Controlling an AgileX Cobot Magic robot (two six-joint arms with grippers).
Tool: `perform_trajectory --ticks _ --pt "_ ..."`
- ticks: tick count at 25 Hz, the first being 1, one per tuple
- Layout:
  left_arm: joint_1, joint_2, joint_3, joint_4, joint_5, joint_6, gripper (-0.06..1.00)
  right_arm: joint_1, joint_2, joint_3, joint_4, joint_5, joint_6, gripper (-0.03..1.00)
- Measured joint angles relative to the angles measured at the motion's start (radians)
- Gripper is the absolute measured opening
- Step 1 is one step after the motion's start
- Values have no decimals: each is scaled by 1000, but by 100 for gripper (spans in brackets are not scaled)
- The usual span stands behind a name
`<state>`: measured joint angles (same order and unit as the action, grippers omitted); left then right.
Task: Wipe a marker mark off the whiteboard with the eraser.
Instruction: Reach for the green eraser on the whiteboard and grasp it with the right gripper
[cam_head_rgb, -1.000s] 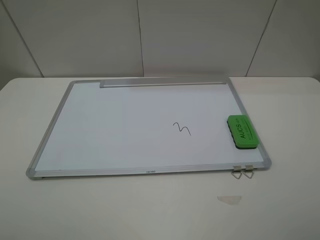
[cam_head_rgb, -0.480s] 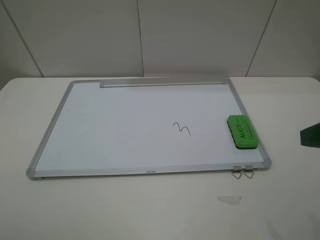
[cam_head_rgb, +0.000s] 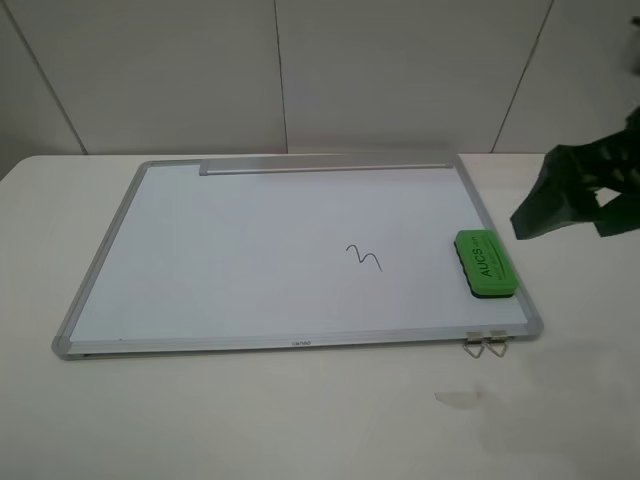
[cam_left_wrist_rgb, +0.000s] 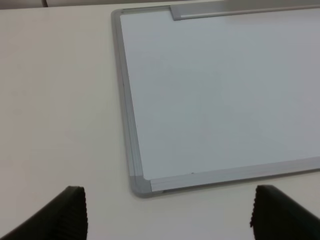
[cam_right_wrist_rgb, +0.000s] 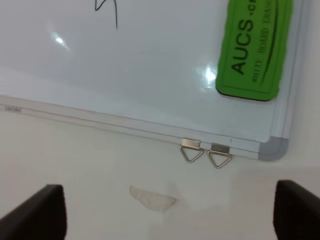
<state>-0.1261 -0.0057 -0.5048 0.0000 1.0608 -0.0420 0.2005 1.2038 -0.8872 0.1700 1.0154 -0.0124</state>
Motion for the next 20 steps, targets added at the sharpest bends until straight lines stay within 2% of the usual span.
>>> perform_trajectory --ticks 4,7,15,20 --pt "0 0 0 0 0 0 69 86 166 -83 -63 -3 34 82" --pt "0 0 0 0 0 0 69 115 287 -149 -93 6 59 82" --pt "0 0 0 0 0 0 69 116 529 -299 -242 40 101 82" --pt "0 0 0 0 0 0 69 107 633 -369 -283 28 110 82"
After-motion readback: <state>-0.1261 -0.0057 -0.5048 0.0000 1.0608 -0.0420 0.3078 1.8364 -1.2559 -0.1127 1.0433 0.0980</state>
